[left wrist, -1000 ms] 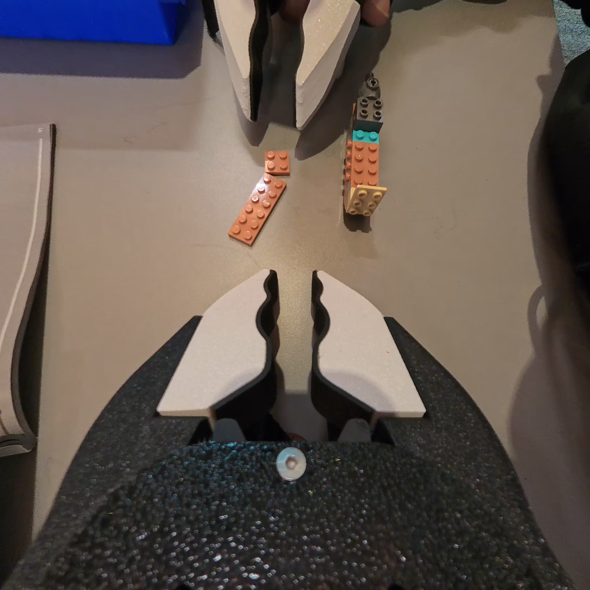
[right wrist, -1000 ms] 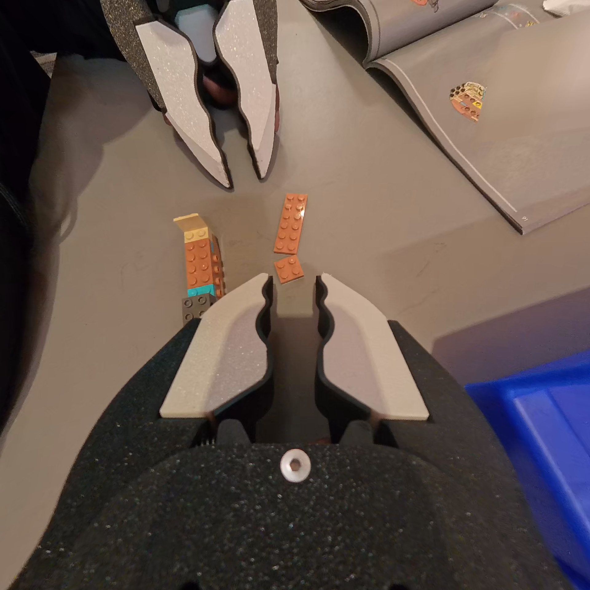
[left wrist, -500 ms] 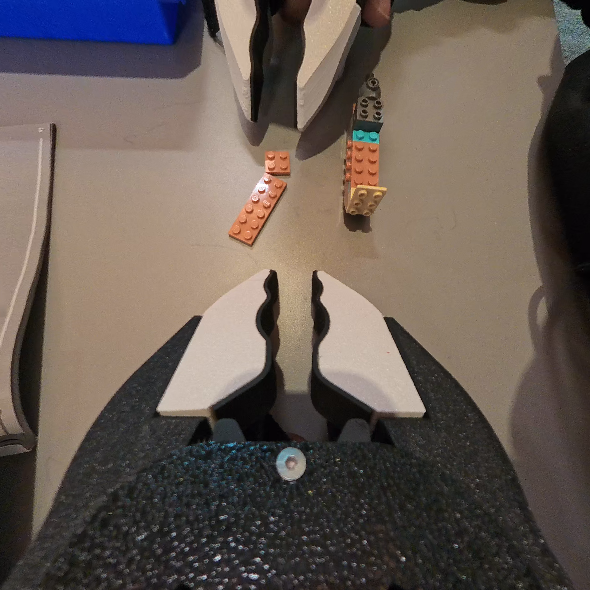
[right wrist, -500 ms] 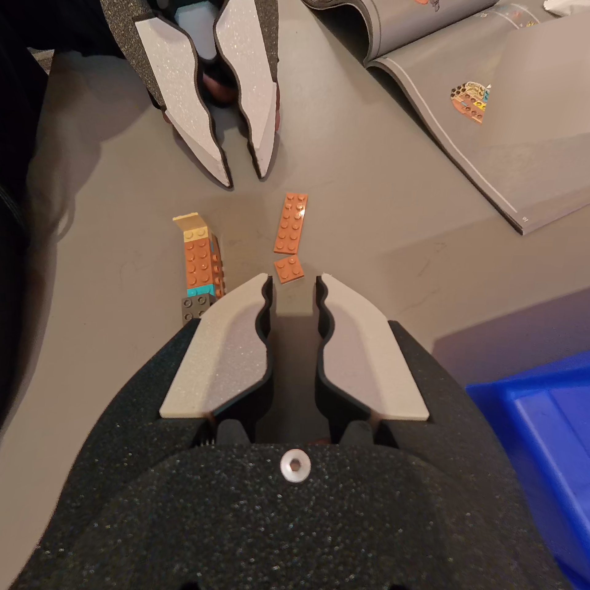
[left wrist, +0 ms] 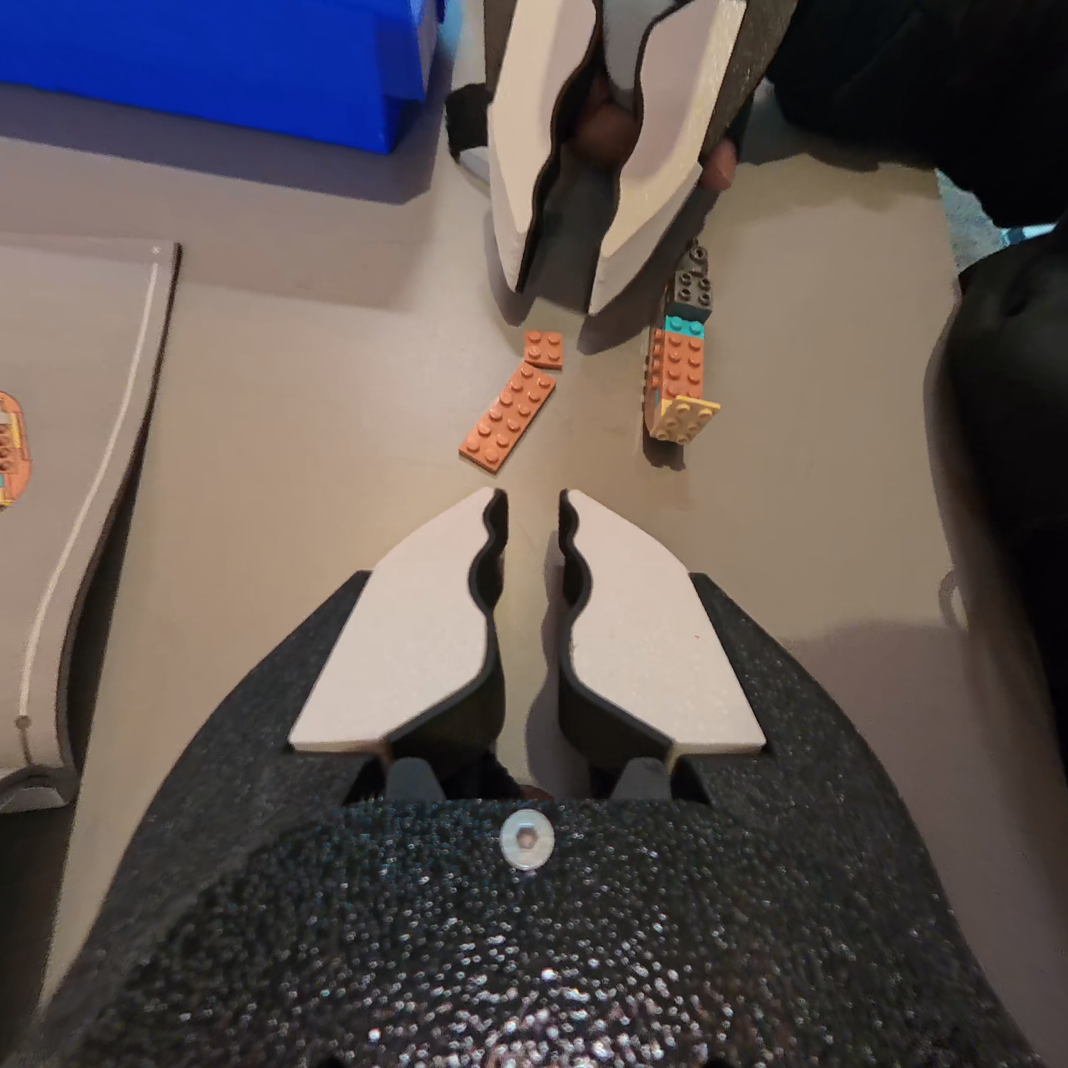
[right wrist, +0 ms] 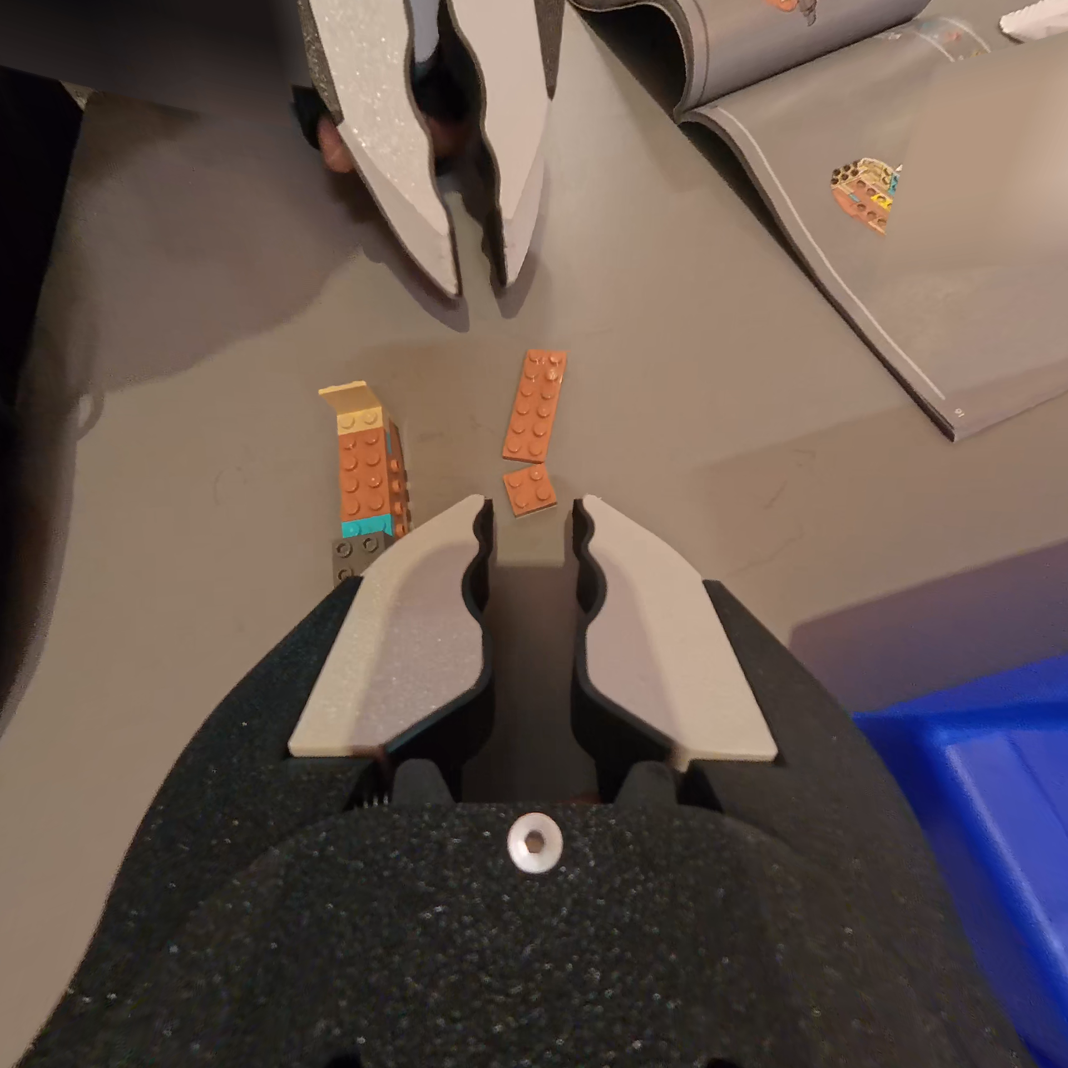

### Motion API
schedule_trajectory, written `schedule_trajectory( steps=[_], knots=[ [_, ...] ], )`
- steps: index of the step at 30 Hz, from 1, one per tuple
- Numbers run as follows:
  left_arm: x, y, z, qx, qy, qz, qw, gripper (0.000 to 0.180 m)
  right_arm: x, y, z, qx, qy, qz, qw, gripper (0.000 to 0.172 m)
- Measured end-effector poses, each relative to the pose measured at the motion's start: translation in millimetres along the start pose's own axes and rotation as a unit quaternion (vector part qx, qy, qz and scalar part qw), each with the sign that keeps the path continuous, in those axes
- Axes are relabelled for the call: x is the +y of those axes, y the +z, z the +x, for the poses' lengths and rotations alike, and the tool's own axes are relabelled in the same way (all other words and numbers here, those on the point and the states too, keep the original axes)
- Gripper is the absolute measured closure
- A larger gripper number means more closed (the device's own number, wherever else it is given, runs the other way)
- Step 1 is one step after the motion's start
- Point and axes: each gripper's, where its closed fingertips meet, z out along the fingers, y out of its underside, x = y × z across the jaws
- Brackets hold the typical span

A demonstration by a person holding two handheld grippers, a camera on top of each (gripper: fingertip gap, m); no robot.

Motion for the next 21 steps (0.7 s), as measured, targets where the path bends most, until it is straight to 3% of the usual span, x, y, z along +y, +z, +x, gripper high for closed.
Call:
schedule_trajectory(
  steps=[4, 8, 15, 21],
  knots=[
    [-8.8, 7.4, -12.7, -0.012, 0.038, 0.000, 0.999, 0.180, -2.8, -1.8, 0.9, -0.009, 0.014, 0.012, 1.000, 0.145],
    [-17.9, 21.3, -16.6, 0.004, 0.092, -0.009, 0.996, 0.180, -3.5, -4.1, -0.2, -0.014, 0.018, 0.019, 1.000, 0.146],
    [-7.8, 28.9, -19.5, 0.017, 0.079, -0.055, 0.995, 0.180, -3.1, -4.8, -3.6, -0.025, 0.014, 0.020, 0.999, 0.146],
    [-12.9, 29.5, -15.3, 0.022, 0.097, -0.041, 0.994, 0.180, -3.4, -5.2, -2.6, -0.026, 0.019, 0.022, 0.999, 0.145]
  ],
)
